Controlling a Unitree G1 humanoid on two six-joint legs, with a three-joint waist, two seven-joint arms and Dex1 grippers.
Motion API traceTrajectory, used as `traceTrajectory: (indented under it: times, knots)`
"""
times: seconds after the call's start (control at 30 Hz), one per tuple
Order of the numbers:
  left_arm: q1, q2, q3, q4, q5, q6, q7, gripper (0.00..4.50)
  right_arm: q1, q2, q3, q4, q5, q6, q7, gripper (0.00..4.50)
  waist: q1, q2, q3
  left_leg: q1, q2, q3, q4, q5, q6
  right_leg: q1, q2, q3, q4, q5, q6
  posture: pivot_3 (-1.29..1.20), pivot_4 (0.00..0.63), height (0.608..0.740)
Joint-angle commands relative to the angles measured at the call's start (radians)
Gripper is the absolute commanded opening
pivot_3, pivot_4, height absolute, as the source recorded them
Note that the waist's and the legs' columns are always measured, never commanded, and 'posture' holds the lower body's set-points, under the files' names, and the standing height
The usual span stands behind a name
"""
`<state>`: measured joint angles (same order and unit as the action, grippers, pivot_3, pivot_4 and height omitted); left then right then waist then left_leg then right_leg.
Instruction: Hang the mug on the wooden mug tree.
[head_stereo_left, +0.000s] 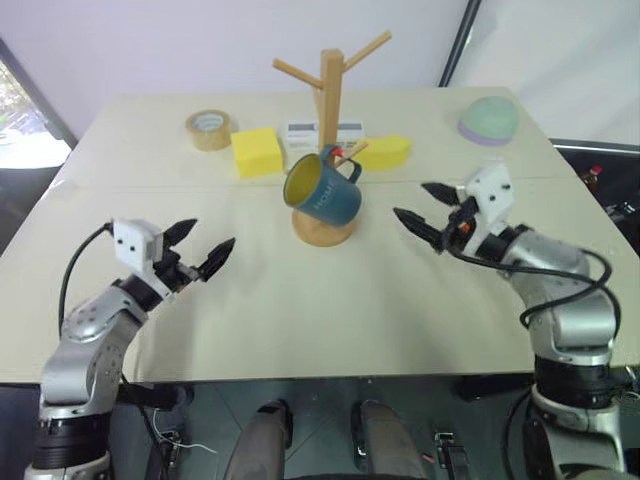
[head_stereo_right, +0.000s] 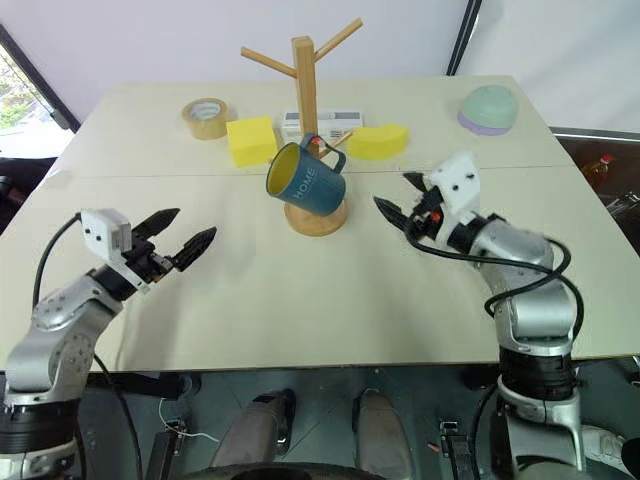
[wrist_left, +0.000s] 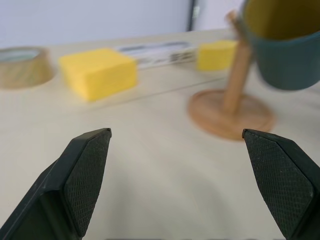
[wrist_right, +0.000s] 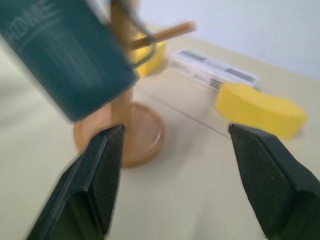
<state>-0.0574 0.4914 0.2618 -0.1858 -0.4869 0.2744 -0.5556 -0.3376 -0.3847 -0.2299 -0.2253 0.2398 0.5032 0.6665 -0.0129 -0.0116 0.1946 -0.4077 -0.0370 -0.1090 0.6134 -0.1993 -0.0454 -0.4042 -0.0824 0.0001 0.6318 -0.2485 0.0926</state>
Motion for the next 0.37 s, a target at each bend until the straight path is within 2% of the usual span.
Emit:
traceTrajectory:
  times: [0.03,0.2,0.37]
  knots:
    - [0.018,-0.029,0.031,0.047,0.070,-0.079,0.065,4.50,0.048,0.062,-0.016,0.117,-0.013,-0.201,-0.072,3.41,0.000,0.000,0.000,0.000,0.000,0.000,0.000,0.000,0.000,0.000,0.000,0.000,0.000,0.001,-0.001,0.00,0.150,0.740]
    - [0.046,-0.052,0.038,0.100,0.124,-0.134,0.112,4.50,0.069,0.112,-0.014,0.248,-0.004,-0.337,-0.111,3.41,-0.001,0.000,0.000,0.000,0.001,0.000,0.000,0.000,0.000,-0.001,0.001,0.000,0.000,0.001,-0.001,0.00,0.150,0.740]
    - [0.055,-0.062,0.051,0.111,0.106,-0.133,0.116,4.50,0.057,0.112,-0.008,0.289,0.020,-0.369,-0.116,3.41,-0.001,0.000,0.000,0.000,0.001,0.000,-0.001,0.000,0.000,-0.001,0.001,0.000,0.000,0.001,-0.001,0.00,0.150,0.740]
